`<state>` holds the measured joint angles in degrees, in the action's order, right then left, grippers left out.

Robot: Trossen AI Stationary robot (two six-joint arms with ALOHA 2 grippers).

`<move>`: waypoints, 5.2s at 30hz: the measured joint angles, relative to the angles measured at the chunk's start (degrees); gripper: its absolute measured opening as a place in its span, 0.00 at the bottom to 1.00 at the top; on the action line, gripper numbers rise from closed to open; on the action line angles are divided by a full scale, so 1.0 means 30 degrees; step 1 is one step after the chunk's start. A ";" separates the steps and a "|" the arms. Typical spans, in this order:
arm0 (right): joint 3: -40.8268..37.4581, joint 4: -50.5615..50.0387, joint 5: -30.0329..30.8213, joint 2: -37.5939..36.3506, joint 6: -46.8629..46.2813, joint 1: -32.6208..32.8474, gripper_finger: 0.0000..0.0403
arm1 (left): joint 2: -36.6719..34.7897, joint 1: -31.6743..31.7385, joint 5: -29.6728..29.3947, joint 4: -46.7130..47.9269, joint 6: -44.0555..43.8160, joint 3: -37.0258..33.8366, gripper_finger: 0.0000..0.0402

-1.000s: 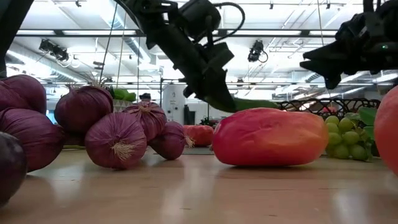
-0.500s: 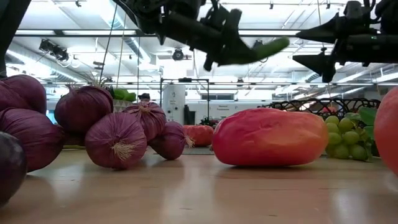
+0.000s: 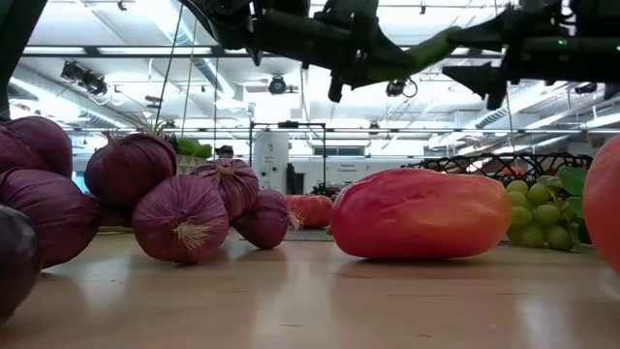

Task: Build produce basket
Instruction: Put the left green cucumber into the black basket, then put the top purple eggplant into the black basket

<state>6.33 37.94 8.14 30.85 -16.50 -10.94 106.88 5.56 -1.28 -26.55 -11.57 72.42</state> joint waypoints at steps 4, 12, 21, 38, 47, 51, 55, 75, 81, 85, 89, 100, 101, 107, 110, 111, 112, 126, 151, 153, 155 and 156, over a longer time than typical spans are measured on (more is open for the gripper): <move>0.1131 -0.0057 -0.0130 0.1785 0.0069 0.0000 0.76 | -0.0003 -0.0093 -0.0020 -0.0005 -0.0433 0.0000 0.31; 0.3059 0.0493 -0.0306 0.5022 0.0440 0.0015 0.72 | -0.0003 -0.0395 -0.0217 -0.0004 -0.0427 0.0000 0.31; 0.3583 0.0751 -0.0381 0.6416 0.0954 0.0022 0.29 | 0.0011 -0.0381 -0.1055 0.0713 0.1501 -0.0007 0.47; 0.3539 -0.5634 0.9029 0.3466 0.4109 -0.0850 0.27 | -0.4074 -0.0020 -0.7883 1.0972 0.4138 0.0022 0.70; 0.3532 -0.9395 1.4608 0.2206 0.2371 -0.1093 0.30 | -0.3112 0.1829 -0.8931 1.4908 0.1549 0.0000 0.70; 0.3532 -0.9924 1.5285 0.2207 0.2420 -0.1107 0.34 | -0.2150 0.2730 -0.8762 1.5133 0.1579 0.0000 0.70; 0.3532 -1.1164 1.4395 0.2207 0.1746 -0.1107 0.42 | -0.1237 0.3877 -0.8017 1.5053 0.1605 0.0000 0.70; 0.3532 -1.2132 0.9564 0.2207 -0.2609 -0.1093 0.97 | -0.0462 0.6113 -0.6490 2.0552 0.2169 0.0000 0.79; 0.3532 -1.2125 0.8357 0.2207 -0.2689 -0.1093 0.95 | -0.0377 0.7602 -0.6314 2.0674 0.2081 0.0000 0.79; 0.3532 -1.2133 0.7157 0.2207 -0.3093 -0.1093 0.94 | -0.0368 0.8449 -0.5075 2.0855 0.1974 0.0000 0.79; 0.3532 -1.2137 0.6746 0.2207 -0.3522 -0.0915 0.94 | -0.0368 0.8835 -0.4296 2.1206 0.1957 0.0000 0.79; 0.3532 -1.2284 0.6252 0.2302 -0.4556 -0.0107 0.94 | 0.0355 0.8677 -0.4078 2.2308 0.1581 0.0087 0.79; 0.3533 -1.2225 0.6258 0.2444 -0.4670 -0.0058 0.94 | 0.0485 0.8684 -0.4054 2.2280 0.1532 0.0100 0.79; 0.3532 -1.2237 0.6235 0.3201 -0.5021 0.0173 0.94 | 0.1063 0.8524 -0.3112 2.2607 0.0995 -0.0067 0.77; 0.3539 -1.2216 0.6040 0.3679 -0.5247 0.0233 0.94 | 0.1743 0.8558 -0.3281 2.2824 0.1086 -0.0060 0.74; 0.3539 -1.2166 0.6012 0.3823 -0.5267 0.0243 0.94 | 0.1879 0.8557 -0.3256 2.2760 0.1081 -0.0038 0.73; 0.3541 -1.2065 0.5911 0.3992 -0.5327 0.0240 0.94 | 0.1972 0.8546 -0.3378 2.2695 0.1072 -0.0025 0.72; 0.3539 -1.1468 0.5963 0.4712 -0.5457 0.0233 0.94 | 0.1129 0.8189 -0.3312 2.1890 0.2019 -0.0066 0.29; 0.3539 -0.1011 0.5452 0.8803 0.0148 0.1982 0.94 | -0.4295 0.3881 0.1660 0.7788 0.0629 0.0000 0.33; 0.3539 0.0508 0.5816 0.9561 0.0889 0.2131 0.94 | -0.4295 0.3506 0.1646 0.7213 0.0512 0.0000 0.35; 0.3539 0.1656 0.5776 1.0282 0.1323 0.2142 0.94 | -0.4295 0.3209 0.1639 0.6408 0.0122 -0.0007 0.36; 0.3539 0.2080 0.5589 1.0598 0.1384 0.2142 0.94 | -0.4295 0.3084 0.1639 0.5964 -0.0069 -0.0007 0.36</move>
<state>16.95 44.18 24.91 62.65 -12.35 -4.51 94.00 14.82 3.64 -8.65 -11.77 72.40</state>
